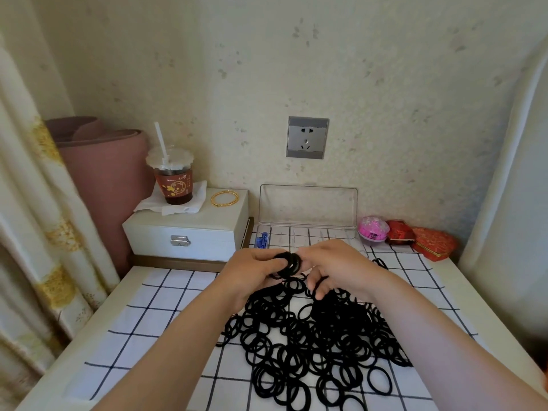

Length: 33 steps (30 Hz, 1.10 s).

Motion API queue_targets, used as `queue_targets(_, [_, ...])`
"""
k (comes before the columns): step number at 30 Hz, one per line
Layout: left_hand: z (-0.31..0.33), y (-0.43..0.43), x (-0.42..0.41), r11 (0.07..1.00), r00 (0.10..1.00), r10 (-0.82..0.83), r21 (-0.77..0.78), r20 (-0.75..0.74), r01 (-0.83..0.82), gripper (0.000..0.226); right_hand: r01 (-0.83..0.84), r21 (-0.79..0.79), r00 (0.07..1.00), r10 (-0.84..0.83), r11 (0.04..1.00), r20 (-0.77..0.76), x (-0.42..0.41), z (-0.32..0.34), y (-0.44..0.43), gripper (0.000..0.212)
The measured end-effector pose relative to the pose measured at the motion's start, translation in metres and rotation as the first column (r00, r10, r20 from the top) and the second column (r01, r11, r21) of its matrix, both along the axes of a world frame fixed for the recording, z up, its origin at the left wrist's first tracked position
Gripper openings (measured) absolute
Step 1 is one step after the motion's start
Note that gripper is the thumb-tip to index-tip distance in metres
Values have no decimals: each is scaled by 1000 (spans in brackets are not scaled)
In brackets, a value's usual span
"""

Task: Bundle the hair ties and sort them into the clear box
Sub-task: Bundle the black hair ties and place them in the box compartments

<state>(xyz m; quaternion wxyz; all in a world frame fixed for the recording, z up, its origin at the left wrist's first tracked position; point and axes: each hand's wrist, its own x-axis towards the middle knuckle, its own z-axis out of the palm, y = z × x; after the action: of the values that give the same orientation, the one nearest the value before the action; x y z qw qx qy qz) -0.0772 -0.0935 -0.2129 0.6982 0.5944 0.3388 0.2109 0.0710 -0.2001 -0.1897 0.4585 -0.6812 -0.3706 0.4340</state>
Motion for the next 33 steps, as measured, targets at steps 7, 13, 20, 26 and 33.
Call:
queue_targets(7, [6,-2,-2,987,989,-148,60,31,146,25,-64,-36,996,62,997,-61,0,-2,-1,36])
queue_targets(13, [7,6,-8,993,993,-113,-15,17,113,34,55,-17,981,-57,998,-183,4,-6,0,30])
queue_targets(20, [7,11,-12,1000,993,-5,-8,-115,4,11,195,15,972,-191,981,-134,7,-10,3,33])
queue_targets(26, [-4,9,-5,975,972,188,146,-141,-168,10,63,106,957,-30,992,-288,1,0,0,19])
queue_targets(33, [7,1,0,974,994,-78,-208,76,92,21,135,71,986,-127,988,-105,-3,-6,3,23])
